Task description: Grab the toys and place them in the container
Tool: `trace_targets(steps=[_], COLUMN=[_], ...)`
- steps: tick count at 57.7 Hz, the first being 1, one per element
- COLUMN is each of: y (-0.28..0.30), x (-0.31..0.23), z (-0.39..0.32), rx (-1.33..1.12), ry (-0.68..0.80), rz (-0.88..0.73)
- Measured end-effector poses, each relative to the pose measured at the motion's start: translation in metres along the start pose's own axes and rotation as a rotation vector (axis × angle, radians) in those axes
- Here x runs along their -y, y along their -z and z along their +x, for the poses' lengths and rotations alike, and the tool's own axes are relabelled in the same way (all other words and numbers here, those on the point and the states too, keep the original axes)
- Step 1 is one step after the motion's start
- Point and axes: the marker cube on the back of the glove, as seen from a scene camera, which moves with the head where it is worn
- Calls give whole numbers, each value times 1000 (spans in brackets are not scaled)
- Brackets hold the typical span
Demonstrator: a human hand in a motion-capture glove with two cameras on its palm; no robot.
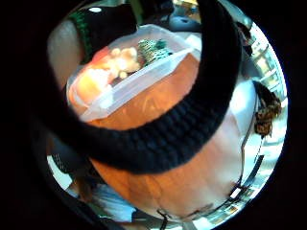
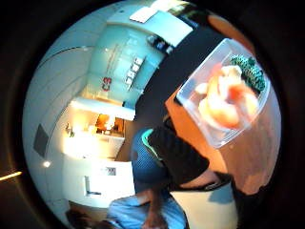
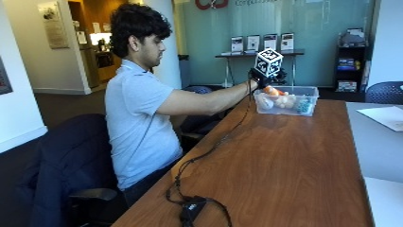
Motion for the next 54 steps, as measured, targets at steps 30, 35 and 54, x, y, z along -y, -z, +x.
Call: trace_targets(steps=[30,35,54], y=[41,47,39], x=[-121,-135,-192], z=[120,132,160], rx=[-213,-222,-205], ry=[-84,-102,-137], rz=[-3,1,-44])
